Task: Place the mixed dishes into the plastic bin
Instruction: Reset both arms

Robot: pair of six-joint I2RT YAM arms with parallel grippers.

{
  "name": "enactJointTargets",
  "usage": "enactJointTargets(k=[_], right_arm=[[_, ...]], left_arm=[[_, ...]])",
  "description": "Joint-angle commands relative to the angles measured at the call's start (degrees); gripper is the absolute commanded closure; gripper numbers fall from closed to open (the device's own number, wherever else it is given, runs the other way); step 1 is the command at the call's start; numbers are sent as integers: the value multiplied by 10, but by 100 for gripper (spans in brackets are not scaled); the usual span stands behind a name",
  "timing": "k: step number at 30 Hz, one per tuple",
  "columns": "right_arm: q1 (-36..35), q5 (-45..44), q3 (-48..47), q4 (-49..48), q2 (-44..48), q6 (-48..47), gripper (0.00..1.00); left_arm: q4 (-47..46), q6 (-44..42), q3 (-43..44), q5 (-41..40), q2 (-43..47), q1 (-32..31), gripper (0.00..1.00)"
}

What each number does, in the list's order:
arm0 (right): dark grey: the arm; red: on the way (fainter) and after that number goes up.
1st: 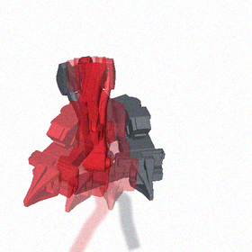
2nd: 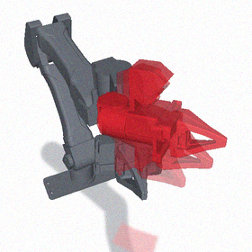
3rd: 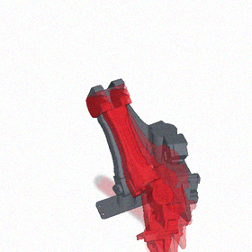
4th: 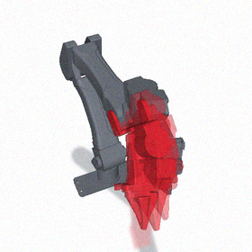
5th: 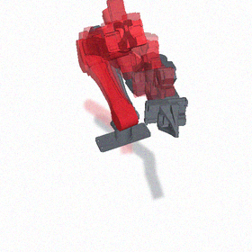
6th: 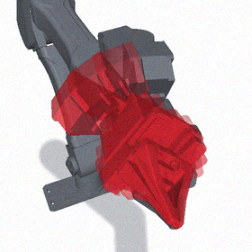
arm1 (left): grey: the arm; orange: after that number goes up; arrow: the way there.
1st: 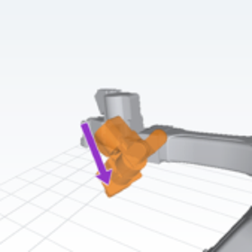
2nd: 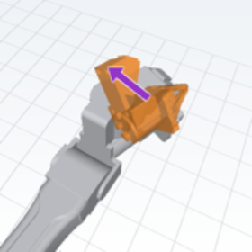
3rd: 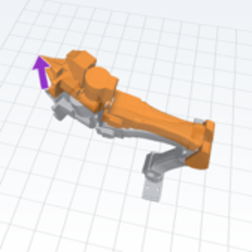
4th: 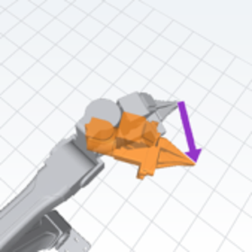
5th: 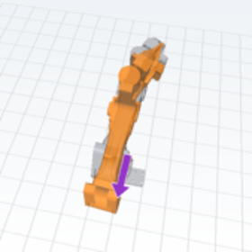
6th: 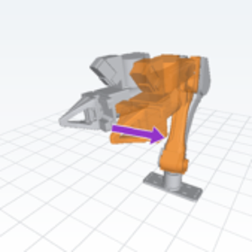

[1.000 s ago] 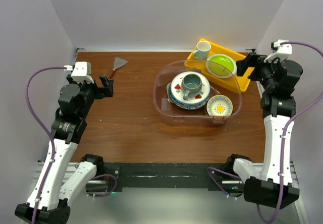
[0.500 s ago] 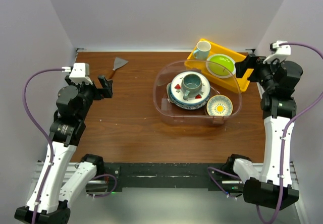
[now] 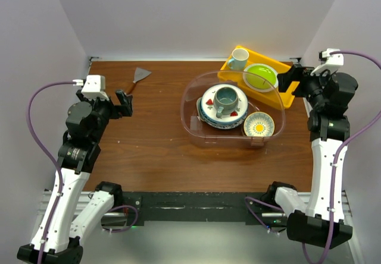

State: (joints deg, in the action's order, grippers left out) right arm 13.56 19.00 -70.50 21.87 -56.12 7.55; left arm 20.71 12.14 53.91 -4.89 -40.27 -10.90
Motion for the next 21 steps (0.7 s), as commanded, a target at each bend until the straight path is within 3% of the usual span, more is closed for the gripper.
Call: enactJointTargets(k=[1, 21], right_arm=[[2, -4, -10, -12, 10, 8, 2], [2, 9, -11, -10, 4, -10, 2]], left_arm=[[-9, -16, 23, 1, 5, 4, 0], [-17, -13, 13, 1, 8, 4, 0]])
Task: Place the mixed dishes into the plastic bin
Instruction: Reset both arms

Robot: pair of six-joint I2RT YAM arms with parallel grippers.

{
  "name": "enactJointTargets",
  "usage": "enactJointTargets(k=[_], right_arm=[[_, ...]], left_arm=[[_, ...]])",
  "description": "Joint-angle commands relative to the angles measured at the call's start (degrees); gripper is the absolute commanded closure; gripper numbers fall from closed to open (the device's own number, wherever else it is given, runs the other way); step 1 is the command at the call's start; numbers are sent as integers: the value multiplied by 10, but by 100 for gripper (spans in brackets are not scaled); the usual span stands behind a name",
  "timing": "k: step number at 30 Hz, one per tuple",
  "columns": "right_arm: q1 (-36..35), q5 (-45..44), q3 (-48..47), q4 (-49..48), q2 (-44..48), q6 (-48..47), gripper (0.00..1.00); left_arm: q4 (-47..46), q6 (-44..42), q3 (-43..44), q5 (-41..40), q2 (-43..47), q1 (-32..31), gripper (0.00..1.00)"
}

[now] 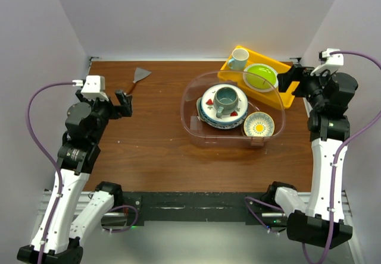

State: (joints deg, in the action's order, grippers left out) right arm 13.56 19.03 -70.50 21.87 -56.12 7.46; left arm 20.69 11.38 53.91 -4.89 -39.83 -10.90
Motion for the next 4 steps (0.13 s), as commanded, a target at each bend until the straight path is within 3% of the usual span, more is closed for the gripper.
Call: enactJointTargets(k=[1, 4], right_arm=[[2, 11, -10, -11, 2, -10, 2], [2, 21, -10, -18, 0, -19, 2]], left_arm=[[-16, -7, 12, 1, 5, 4, 0], [-16, -8, 11, -1, 5, 4, 0]])
